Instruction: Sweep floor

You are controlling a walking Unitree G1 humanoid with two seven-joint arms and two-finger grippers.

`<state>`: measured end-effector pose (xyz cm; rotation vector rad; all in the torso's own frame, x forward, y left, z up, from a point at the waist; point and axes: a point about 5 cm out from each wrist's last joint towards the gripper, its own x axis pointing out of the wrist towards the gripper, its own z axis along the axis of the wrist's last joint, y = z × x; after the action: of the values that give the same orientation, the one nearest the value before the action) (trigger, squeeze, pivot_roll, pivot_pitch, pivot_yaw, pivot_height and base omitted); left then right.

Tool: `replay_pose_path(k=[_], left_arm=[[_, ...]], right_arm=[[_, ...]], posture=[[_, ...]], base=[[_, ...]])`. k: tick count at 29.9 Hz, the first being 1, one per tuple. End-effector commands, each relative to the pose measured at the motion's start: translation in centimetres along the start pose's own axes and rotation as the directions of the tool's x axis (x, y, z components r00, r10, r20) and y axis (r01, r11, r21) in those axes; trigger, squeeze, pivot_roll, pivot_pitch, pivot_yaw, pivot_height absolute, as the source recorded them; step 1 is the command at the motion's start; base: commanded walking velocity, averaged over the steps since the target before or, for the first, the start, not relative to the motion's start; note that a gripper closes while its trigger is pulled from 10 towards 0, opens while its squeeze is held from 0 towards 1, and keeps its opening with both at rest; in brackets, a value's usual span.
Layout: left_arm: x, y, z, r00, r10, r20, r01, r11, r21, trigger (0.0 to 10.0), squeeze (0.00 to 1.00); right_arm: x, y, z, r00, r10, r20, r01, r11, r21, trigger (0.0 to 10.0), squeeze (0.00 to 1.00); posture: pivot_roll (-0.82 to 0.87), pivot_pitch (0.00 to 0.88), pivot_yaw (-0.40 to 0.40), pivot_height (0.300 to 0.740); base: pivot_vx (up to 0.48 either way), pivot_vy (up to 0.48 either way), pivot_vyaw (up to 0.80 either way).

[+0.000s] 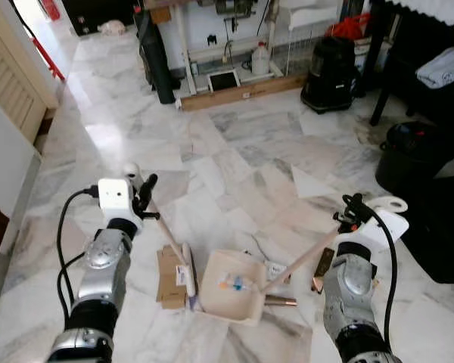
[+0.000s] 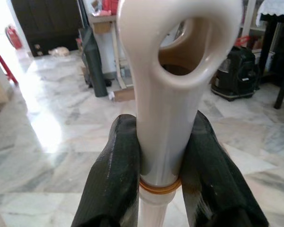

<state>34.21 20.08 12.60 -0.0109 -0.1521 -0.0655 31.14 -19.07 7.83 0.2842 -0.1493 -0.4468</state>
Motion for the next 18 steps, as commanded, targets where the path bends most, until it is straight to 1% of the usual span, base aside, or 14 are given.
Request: replay_pose_path(k=[1,5,7,8,10,11,14,15,17,18], left_arm=[[0.2,1.3,0.9,0.999,0.027,0.044,-0.028,0.999,0.016,10.0,0.0],[0.3,2.1,1.3,0.997,0.047,0.059,-0.049,0.998,0.036,10.0,0.0],[0.3,2.2,1.4,0.997,0.051,0.062,-0.054,0.998,0.044,10.0,0.0],[-0.1,2.5,1.2,0.997,0.05,0.063,-0.055,0.995,0.08,10.0,0.0],[-0.4,2.5,0.8,0.997,0.049,0.058,-0.055,0.994,0.097,10.0,0.0],[-1.0,2.4,0.3,0.998,0.04,0.047,-0.045,0.992,0.116,10.0,0.0],[-1.7,1.9,-0.1,0.999,0.002,0.047,-0.01,0.985,0.17,10.0,0.0],[-2.1,1.7,0.0,0.998,-0.009,0.062,-0.004,0.978,0.208,10.0,0.0],[-2.1,2.0,0.4,0.995,0.03,0.092,-0.048,0.977,0.206,10.0,0.0],[-1.9,2.0,1.1,0.991,0.047,0.128,-0.073,0.975,0.208,10.0,0.0]], right_arm=[[0.3,1.1,0.6,0.999,0.016,0.03,-0.018,0.999,0.05,10.0,0.0],[0.3,0.9,0.1,1.0,0.013,0.009,-0.013,0.998,0.056,10.0,0.0],[0.4,1.0,0.2,1.0,0.019,0.007,-0.019,0.998,0.056,10.0,0.0],[0.4,1.2,0.1,0.999,0.039,0.005,-0.039,0.998,0.05,10.0,0.0],[0.4,1.3,0.1,0.999,0.052,0.004,-0.052,0.998,0.042,10.0,0.0],[0.4,1.3,0.1,0.998,0.064,0.003,-0.064,0.998,0.027,10.0,0.0],[0.3,1.1,0.1,0.997,0.078,0.007,-0.078,0.997,0.0,10.0,0.0],[0.3,0.9,0.2,0.995,0.094,0.015,-0.093,0.995,-0.027,10.0,0.0],[0.4,0.6,0.2,0.995,0.101,0.018,-0.1,0.994,-0.046,10.0,0.0],[0.5,0.3,0.4,0.994,0.106,0.019,-0.104,0.993,-0.057,10.0,0.0]], posture=[[0.04,0.0,0.171,0.74],[0.06,0.0,0.159,0.74],[0.07,0.0,0.153,0.74],[0.07,0.0,0.144,0.74],[0.08,0.0,0.141,0.74],[0.08,0.0,0.131,0.74],[0.08,0.0,0.116,0.74],[0.08,0.0,0.102,0.74],[0.08,0.0,0.087,0.74],[0.08,0.0,0.071,0.74]], base=[[0.0,0.0,0.0],[0.0,0.0,0.0],[0.0,0.0,0.0],[0.0,0.0,0.0],[0.0,0.0,0.0],[0.0,0.0,0.0],[0.0,0.0,0.0],[0.0,0.0,0.0],[0.0,0.0,0.0],[0.0,0.0,0.0]])
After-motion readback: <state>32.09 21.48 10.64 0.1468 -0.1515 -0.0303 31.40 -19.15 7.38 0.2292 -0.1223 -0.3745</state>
